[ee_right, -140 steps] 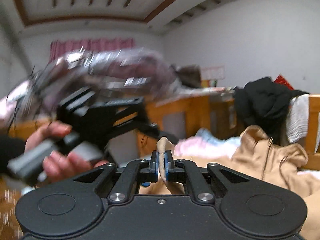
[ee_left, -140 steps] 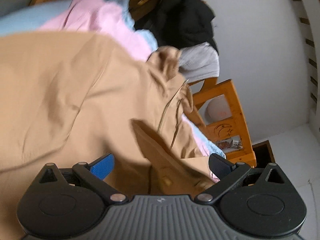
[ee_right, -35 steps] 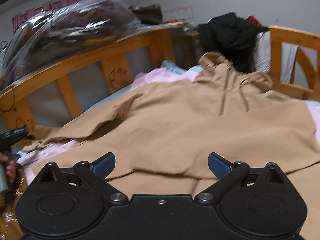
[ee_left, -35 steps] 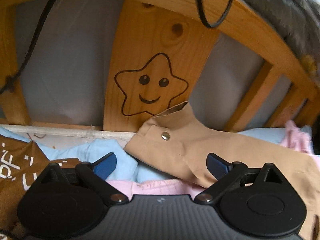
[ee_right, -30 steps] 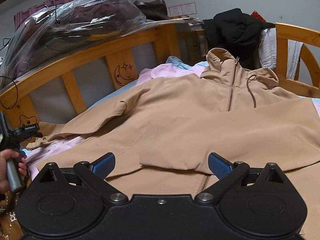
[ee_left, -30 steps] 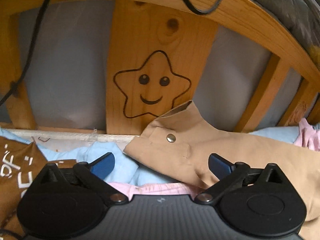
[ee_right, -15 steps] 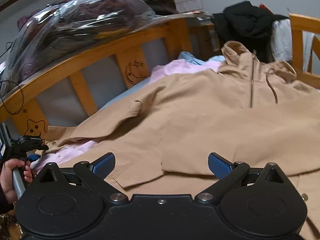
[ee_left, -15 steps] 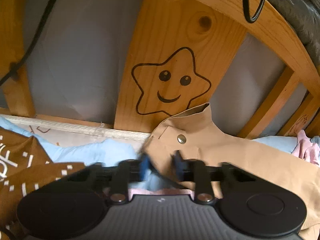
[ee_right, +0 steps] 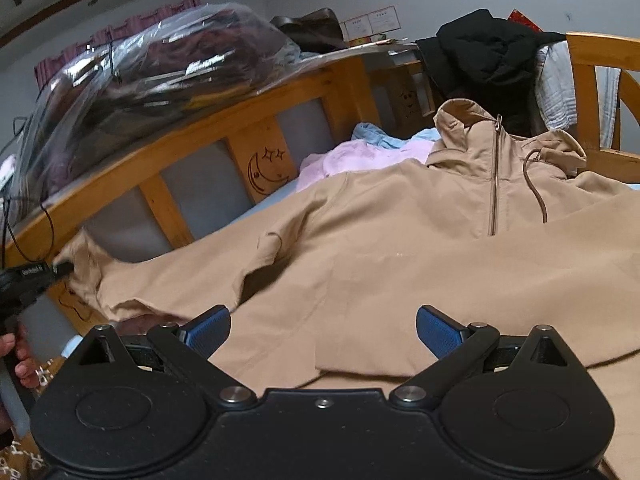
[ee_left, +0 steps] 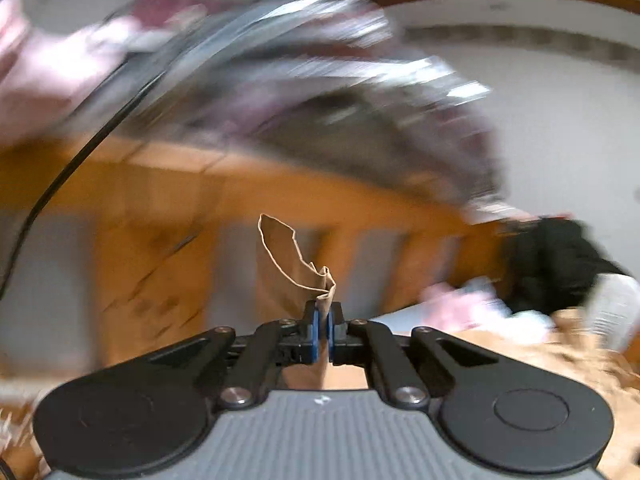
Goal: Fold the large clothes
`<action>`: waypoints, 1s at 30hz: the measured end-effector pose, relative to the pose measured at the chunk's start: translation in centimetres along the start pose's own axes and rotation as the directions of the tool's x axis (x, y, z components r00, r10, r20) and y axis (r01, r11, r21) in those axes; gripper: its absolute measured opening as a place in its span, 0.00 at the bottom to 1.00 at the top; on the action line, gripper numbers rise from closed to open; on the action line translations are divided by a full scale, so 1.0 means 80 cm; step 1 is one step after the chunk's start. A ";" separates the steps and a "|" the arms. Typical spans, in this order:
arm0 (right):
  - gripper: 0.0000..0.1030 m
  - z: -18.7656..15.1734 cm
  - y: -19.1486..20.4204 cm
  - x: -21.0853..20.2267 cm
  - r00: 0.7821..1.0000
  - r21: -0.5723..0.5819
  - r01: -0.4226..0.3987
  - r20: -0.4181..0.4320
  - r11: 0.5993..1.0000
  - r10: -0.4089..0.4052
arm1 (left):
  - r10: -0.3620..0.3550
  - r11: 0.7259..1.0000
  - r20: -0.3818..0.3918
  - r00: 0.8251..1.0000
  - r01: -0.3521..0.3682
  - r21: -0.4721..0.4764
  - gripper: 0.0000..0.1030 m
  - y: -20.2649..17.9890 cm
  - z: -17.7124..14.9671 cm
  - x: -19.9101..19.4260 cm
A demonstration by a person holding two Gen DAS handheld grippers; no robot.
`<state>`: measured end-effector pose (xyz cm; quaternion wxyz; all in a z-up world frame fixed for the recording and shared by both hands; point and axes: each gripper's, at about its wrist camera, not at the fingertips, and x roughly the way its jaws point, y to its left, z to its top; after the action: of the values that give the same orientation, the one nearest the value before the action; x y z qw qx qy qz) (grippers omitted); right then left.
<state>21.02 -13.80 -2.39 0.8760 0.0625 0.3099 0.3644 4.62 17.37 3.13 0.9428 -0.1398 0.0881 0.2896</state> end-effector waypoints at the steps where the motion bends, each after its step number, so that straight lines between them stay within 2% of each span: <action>1: 0.95 0.007 -0.003 -0.001 1.000 0.010 -0.011 0.007 1.000 0.011 | -0.055 0.998 0.026 0.998 0.055 0.035 0.03 -0.015 0.009 -0.007; 3: 0.95 0.023 -0.008 -0.002 0.999 0.044 -0.035 0.022 0.998 0.034 | -0.178 0.979 0.049 0.983 0.172 0.112 0.03 -0.049 0.023 -0.014; 5: 0.95 0.047 -0.016 -0.002 0.996 0.103 -0.090 0.035 0.991 0.087 | -0.317 0.935 0.029 0.948 0.307 0.175 0.03 -0.080 0.034 -0.021; 7: 0.95 0.070 -0.021 -0.002 0.987 0.163 -0.158 0.056 0.974 0.150 | -0.417 0.884 -0.016 0.909 0.409 0.224 0.03 -0.107 0.036 -0.021; 8: 0.96 0.083 -0.023 -0.001 0.980 0.195 -0.199 0.064 0.960 0.190 | -0.454 0.859 -0.038 0.890 0.449 0.247 0.03 -0.121 0.033 -0.024; 11: 0.98 0.114 -0.031 0.003 0.948 0.293 -0.316 0.070 0.902 0.309 | -0.522 0.798 -0.098 0.848 0.525 0.297 0.03 -0.149 0.015 -0.022; 14: 0.99 0.125 -0.036 0.006 0.923 0.371 -0.376 0.069 0.849 0.379 | -0.561 0.748 -0.163 0.811 0.582 0.318 0.03 -0.168 -0.010 -0.024; 16: 0.99 0.128 -0.039 0.009 0.912 0.416 -0.389 0.049 0.822 0.407 | -0.571 0.724 -0.193 0.798 0.600 0.339 0.03 -0.180 -0.025 -0.026; 18: 0.99 0.121 -0.042 0.014 0.914 0.477 -0.360 0.008 0.802 0.406 | -0.567 0.716 -0.205 0.798 0.601 0.356 0.03 -0.185 -0.038 -0.026; 21: 0.99 0.097 -0.052 0.014 0.918 0.570 -0.276 -0.082 0.774 0.388 | -0.548 0.728 -0.208 0.810 0.584 0.358 0.03 -0.190 -0.052 -0.035; 24: 0.99 0.073 -0.066 -0.003 0.922 0.620 -0.239 -0.097 0.747 0.376 | -0.535 0.741 -0.223 0.815 0.579 0.339 0.03 -0.192 -0.052 -0.037; 26: 0.99 0.056 -0.076 -0.011 0.917 0.660 -0.228 -0.101 0.716 0.385 | -0.547 0.729 -0.236 0.803 0.596 0.337 0.03 -0.190 -0.050 -0.036; 30: 0.99 0.028 -0.083 0.002 0.906 0.748 -0.204 -0.100 0.632 0.411 | -0.584 0.680 -0.261 0.768 0.639 0.359 0.03 -0.191 -0.062 -0.054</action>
<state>26.44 -18.27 -2.94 0.6547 0.4054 0.5247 0.3630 9.41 1.43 2.73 0.9841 0.0313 0.1562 -0.0787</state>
